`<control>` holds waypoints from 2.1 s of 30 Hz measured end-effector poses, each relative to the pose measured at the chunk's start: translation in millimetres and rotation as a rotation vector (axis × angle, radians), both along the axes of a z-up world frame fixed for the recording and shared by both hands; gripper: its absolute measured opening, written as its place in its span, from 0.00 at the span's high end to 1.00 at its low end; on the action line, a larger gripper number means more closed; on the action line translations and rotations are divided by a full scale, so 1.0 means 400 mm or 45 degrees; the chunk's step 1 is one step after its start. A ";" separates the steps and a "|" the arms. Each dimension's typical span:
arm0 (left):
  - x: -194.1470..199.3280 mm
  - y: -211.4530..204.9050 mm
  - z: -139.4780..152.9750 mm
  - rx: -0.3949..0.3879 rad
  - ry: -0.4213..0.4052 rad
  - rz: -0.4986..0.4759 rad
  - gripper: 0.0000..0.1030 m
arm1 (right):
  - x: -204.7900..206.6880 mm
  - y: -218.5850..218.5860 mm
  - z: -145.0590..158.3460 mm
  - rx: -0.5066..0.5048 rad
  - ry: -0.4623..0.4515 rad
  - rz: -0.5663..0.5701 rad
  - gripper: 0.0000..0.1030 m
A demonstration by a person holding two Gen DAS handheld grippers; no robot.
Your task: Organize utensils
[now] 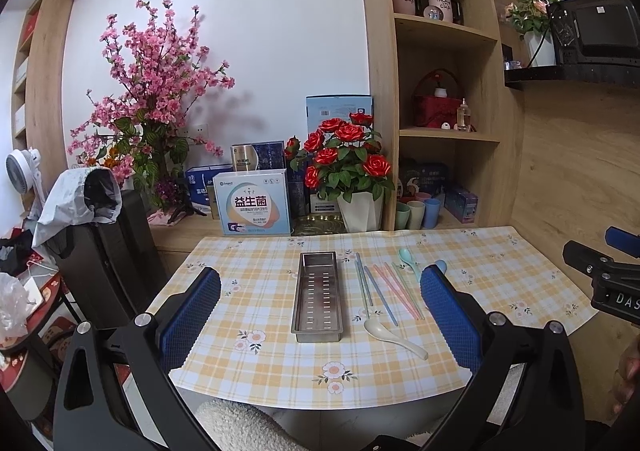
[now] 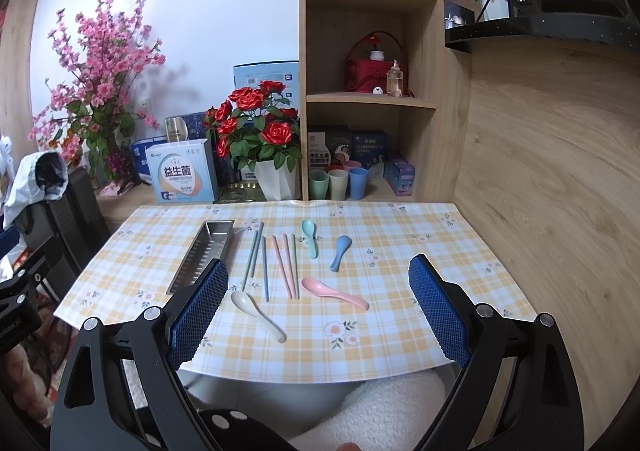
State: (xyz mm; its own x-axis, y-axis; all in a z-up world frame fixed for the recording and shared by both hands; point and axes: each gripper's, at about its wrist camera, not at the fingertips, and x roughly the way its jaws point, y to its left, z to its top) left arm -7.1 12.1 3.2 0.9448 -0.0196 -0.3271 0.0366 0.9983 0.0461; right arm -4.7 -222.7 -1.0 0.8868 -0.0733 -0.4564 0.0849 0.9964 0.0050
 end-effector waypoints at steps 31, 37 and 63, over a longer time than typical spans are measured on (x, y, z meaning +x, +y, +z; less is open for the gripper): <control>-0.003 0.018 -0.017 -0.045 0.021 0.022 0.05 | -0.003 -0.002 -0.002 0.000 -0.004 -0.001 0.14; -0.003 0.020 -0.016 -0.050 0.021 0.019 0.05 | -0.005 -0.002 -0.002 0.000 -0.005 -0.002 0.14; 0.389 0.083 -0.259 -0.037 0.475 0.121 0.07 | 0.409 -0.107 -0.287 0.213 0.271 0.091 0.14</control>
